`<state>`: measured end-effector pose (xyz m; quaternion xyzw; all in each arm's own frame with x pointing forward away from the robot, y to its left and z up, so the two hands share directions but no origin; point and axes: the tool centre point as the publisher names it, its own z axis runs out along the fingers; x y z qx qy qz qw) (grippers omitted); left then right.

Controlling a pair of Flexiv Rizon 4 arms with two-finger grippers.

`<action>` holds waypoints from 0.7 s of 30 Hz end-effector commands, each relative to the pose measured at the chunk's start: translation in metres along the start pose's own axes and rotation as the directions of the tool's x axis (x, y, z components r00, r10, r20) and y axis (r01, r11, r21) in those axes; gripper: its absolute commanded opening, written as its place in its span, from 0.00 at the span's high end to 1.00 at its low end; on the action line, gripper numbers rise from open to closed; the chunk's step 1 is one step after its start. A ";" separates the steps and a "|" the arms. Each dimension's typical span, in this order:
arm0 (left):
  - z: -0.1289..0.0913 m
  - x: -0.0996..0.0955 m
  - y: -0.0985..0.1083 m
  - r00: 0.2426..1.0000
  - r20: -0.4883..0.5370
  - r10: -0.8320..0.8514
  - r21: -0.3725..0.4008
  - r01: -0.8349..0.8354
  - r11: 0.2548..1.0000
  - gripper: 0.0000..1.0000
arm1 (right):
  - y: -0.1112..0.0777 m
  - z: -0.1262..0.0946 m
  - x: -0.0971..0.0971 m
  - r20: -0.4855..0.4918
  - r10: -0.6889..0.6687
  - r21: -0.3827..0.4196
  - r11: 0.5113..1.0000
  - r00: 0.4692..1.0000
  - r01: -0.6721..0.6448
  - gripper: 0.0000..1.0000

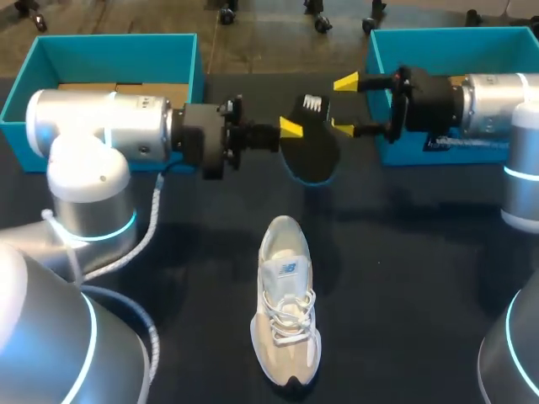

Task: Take the shoe out of the shoebox, open the shoe tongue, remove and reinsert the insole, then place the shoe into the shoebox

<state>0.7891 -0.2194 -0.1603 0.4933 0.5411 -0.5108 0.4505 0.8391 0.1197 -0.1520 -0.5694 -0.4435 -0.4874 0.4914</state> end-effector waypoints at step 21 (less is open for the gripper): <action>-0.044 -0.019 -0.031 0.918 0.010 -0.396 0.051 0.395 0.917 1.00 | -0.020 -0.022 0.002 0.019 0.009 -0.116 0.993 1.000 -0.007 0.00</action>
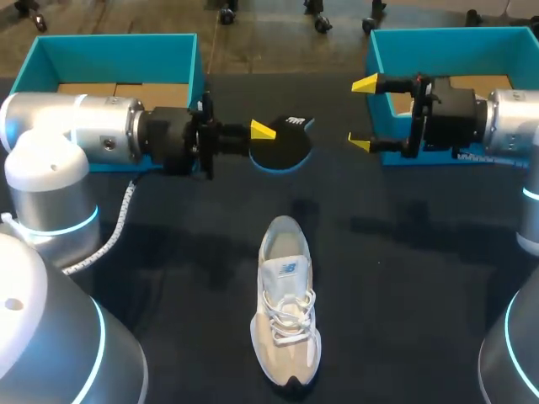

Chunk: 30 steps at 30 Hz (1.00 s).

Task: Take the shoe out of the shoebox, open the shoe tongue, remove and reinsert the insole, then place the shoe into the shoebox

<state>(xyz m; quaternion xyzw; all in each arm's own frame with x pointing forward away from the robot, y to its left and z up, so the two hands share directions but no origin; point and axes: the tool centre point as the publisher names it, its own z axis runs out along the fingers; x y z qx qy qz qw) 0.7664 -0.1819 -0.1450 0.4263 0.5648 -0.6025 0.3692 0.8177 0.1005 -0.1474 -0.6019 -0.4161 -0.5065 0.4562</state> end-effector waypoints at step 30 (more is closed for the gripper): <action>-0.014 -0.012 -0.035 0.244 0.061 -0.968 -0.216 0.950 0.226 1.00 | -0.001 0.000 0.000 0.005 0.001 0.000 1.000 1.000 -0.001 0.00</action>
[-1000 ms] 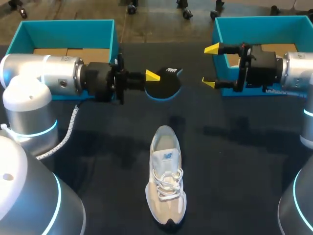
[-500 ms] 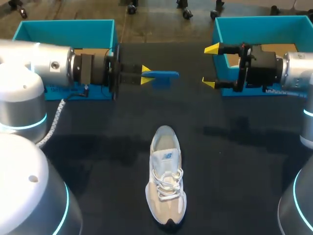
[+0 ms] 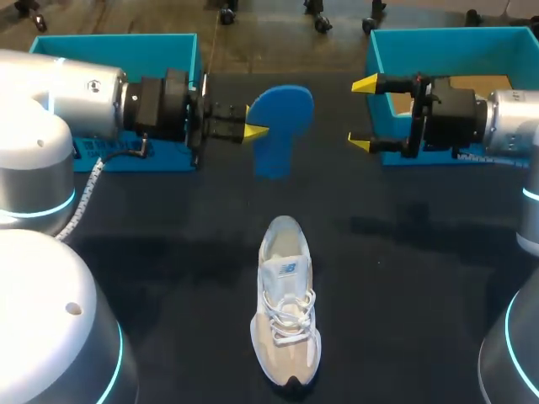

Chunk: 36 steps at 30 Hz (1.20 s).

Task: Take the shoe out of the shoebox, open the shoe tongue, remove and reinsert the insole, then place the shoe into the shoebox

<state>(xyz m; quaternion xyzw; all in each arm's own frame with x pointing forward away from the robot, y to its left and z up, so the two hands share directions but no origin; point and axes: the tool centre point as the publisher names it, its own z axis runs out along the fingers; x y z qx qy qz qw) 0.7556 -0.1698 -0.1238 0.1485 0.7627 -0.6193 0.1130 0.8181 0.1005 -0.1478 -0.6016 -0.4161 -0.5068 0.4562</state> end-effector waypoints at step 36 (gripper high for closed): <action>-0.018 0.004 0.023 0.157 -0.105 -0.982 0.129 0.981 0.143 1.00 | -0.001 0.000 0.001 0.006 0.001 0.000 1.000 1.000 -0.001 0.00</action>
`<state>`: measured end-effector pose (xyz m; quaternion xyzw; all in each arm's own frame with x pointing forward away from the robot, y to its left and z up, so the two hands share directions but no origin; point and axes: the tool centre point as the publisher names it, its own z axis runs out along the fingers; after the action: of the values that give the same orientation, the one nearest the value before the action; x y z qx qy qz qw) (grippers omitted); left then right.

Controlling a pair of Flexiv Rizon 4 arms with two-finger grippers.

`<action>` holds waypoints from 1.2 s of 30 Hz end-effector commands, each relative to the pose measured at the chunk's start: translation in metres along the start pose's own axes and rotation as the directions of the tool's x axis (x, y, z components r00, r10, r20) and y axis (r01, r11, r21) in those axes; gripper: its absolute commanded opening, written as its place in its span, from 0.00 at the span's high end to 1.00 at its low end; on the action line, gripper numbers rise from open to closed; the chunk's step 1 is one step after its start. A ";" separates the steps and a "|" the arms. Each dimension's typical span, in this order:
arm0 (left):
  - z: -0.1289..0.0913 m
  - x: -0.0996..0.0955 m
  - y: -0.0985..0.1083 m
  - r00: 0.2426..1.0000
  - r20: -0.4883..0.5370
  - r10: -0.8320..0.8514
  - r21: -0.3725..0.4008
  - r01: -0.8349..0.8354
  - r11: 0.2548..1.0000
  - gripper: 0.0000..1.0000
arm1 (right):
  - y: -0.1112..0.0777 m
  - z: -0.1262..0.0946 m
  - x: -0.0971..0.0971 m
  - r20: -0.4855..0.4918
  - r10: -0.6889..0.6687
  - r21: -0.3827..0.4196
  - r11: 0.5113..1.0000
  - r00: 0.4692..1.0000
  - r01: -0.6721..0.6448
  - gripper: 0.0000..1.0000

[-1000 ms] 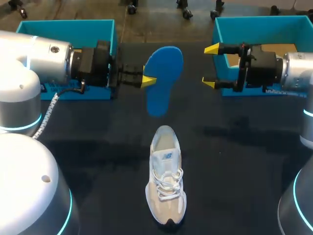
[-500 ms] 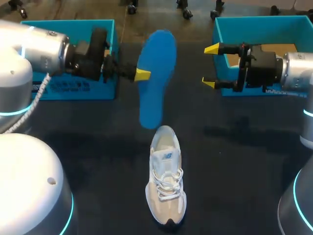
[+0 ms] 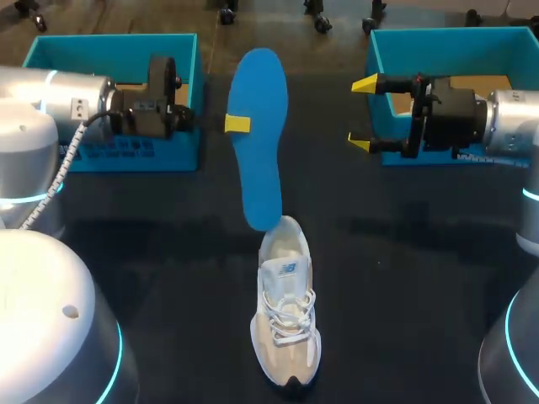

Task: Take the shoe out of the shoebox, open the shoe tongue, remove and reinsert the insole, then place the shoe into the shoebox

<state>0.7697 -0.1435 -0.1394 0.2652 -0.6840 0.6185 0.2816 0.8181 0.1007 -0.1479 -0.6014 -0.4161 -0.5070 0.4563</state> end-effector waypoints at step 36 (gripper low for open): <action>0.024 -0.037 0.022 0.816 -0.016 -0.577 0.082 0.577 0.813 1.00 | -0.019 0.021 0.038 0.643 -0.221 0.062 0.969 0.733 0.238 0.00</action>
<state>0.7763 -0.1620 -0.1797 0.4748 -0.5454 0.5307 0.4421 0.8098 0.1168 -0.1169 -0.6369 -0.5700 -0.4230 0.3007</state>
